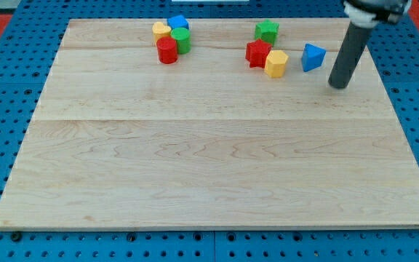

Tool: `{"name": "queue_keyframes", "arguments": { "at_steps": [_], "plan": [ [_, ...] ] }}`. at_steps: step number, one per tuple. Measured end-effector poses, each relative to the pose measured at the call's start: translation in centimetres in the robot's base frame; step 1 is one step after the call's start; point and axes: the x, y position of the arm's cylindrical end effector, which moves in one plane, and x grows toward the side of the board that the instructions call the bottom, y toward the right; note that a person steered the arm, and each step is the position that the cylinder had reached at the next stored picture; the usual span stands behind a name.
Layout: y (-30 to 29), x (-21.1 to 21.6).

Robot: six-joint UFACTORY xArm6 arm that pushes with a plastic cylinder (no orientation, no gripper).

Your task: Separate yellow hexagon from the group blocks

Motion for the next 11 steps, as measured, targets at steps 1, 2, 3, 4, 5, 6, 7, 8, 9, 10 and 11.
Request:
{"name": "queue_keyframes", "arguments": {
  "at_steps": [1, 2, 3, 4, 5, 6, 7, 8, 9, 10, 11],
  "plan": [
    [2.2, -6.7],
    [2.0, -8.8],
    [1.8, -9.5],
    [1.7, -8.5],
    [1.0, -7.9],
    [0.5, -6.3],
    [-0.8, -5.8],
    [-3.9, -4.4],
    [-10.1, -2.0],
    [-11.9, -1.5],
    [-16.3, -1.5]
  ]
}}
